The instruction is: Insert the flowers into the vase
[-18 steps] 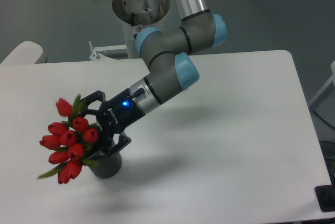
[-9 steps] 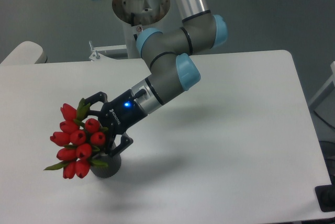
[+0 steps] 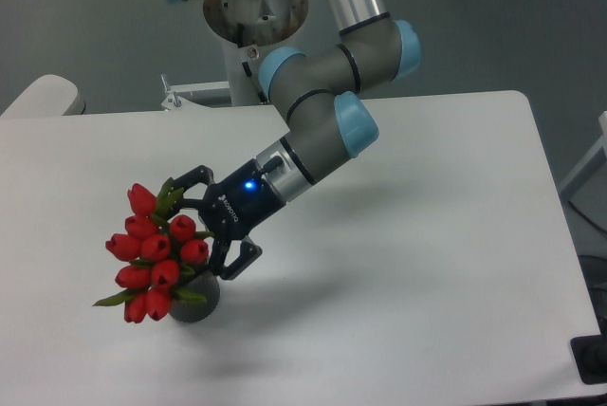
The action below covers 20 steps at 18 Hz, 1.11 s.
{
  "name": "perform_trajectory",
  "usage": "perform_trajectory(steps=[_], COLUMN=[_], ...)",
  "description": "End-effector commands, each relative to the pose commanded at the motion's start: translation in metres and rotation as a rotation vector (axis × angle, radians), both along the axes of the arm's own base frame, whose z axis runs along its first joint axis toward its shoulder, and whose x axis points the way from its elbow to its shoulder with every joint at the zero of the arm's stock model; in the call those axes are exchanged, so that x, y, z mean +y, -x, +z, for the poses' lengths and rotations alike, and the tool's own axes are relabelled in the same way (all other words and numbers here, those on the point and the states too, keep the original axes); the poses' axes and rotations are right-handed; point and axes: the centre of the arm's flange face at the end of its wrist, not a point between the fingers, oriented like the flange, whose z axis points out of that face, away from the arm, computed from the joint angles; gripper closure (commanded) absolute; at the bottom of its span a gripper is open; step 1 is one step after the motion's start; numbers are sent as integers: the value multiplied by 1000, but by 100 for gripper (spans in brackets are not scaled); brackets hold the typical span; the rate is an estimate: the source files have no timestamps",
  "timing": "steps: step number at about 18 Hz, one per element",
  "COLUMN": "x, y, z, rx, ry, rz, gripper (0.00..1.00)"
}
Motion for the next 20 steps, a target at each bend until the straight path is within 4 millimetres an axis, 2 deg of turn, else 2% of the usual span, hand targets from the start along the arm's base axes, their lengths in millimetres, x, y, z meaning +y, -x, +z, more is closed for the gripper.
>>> perform_trajectory(steps=[4, 6, 10, 13, 15, 17, 20], x=[-4, -17, -46, -69, -86, -89, -97], y=[1, 4, 36, 63, 88, 102, 134], z=[7, 11, 26, 55, 68, 81, 90], rx=[24, 89, 154, 246, 339, 380, 425], ry=[4, 39, 60, 72, 134, 146, 175], rz=[8, 29, 106, 174, 233, 258, 306], gripper=[0, 0, 0, 0, 0, 0, 0])
